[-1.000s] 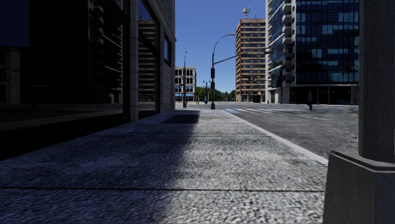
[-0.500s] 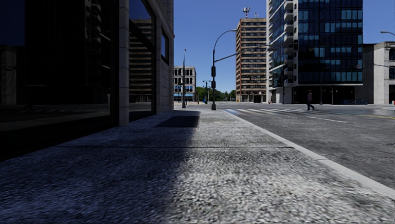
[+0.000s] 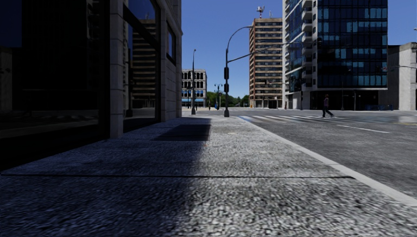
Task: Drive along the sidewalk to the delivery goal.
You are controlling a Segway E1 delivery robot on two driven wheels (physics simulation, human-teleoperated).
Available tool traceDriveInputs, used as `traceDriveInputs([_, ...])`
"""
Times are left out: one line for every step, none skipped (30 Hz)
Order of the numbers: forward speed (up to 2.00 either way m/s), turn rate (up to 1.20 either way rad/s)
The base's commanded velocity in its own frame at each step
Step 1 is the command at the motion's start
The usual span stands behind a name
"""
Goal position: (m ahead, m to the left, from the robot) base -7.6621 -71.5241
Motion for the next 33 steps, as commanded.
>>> traceDriveInputs([2.00, 0.00])
traceDriveInputs([2.00, 0.00])
traceDriveInputs([2.00, 0.00])
traceDriveInputs([2.00, 0.00])
traceDriveInputs([2.00, 0.00])
traceDriveInputs([2.00, 0.00])
traceDriveInputs([2.00, 0.00])
traceDriveInputs([2.00, 0.00])
traceDriveInputs([2.00, 0.00])
traceDriveInputs([2.00, 0.00])
traceDriveInputs([2.00, 0.00])
traceDriveInputs([2.00, 0.00])
traceDriveInputs([2.00, 0.00])
traceDriveInputs([2.00, 0.00])
traceDriveInputs([2.00, 0.00])
traceDriveInputs([2.00, 0.00])
traceDriveInputs([2.00, 0.00])
traceDriveInputs([2.00, 0.00])
traceDriveInputs([2.00, 0.00])
traceDriveInputs([2.00, 0.00])
traceDriveInputs([2.00, 0.00])
traceDriveInputs([2.00, 0.00])
traceDriveInputs([2.00, 0.00])
traceDriveInputs([2.00, 0.00])
traceDriveInputs([2.00, 0.00])
traceDriveInputs([2.00, 0.00])
traceDriveInputs([2.00, 0.00])
traceDriveInputs([2.00, 0.00])
traceDriveInputs([2.00, 0.00])
traceDriveInputs([2.00, 0.00])
traceDriveInputs([2.00, 0.00])
traceDriveInputs([2.00, 0.00])
traceDriveInputs([2.00, 0.00])
